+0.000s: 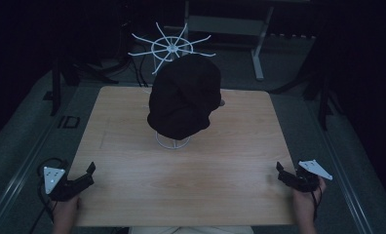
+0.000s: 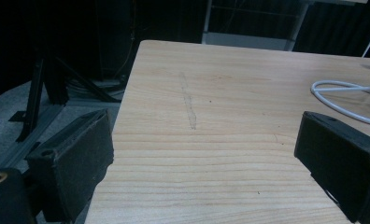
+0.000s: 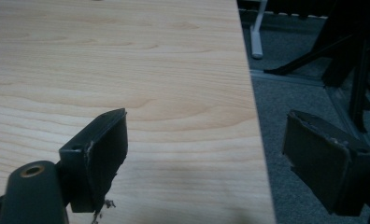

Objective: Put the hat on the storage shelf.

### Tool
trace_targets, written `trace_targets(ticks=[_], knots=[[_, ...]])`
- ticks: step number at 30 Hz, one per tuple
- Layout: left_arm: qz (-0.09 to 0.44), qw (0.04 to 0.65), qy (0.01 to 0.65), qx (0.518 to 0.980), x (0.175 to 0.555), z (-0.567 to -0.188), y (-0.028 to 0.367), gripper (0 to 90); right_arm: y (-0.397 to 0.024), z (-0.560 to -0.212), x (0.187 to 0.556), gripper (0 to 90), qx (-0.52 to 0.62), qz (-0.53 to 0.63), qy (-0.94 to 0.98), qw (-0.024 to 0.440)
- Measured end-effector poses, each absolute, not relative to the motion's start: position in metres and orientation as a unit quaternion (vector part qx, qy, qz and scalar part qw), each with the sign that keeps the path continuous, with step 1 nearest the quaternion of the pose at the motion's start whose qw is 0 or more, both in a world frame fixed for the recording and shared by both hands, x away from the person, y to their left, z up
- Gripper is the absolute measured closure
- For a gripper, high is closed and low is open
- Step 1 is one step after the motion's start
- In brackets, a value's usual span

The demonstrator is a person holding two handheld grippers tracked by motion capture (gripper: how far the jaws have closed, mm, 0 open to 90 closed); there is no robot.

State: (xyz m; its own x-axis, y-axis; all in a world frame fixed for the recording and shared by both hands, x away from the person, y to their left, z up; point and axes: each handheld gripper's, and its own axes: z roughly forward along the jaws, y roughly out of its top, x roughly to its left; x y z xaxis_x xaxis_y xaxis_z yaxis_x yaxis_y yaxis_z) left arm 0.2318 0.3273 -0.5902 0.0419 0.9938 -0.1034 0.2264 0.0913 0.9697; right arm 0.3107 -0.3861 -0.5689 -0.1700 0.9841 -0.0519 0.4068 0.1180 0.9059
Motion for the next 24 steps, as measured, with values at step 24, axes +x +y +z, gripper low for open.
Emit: trace_targets(ticks=[24], knots=[[0.401, 0.478, 0.564, 0.541, 0.232, -0.590, 0.328, 5.1, -0.407, -0.572, 0.299, 13.8, 0.543, 0.400, 0.596, 0.436]])
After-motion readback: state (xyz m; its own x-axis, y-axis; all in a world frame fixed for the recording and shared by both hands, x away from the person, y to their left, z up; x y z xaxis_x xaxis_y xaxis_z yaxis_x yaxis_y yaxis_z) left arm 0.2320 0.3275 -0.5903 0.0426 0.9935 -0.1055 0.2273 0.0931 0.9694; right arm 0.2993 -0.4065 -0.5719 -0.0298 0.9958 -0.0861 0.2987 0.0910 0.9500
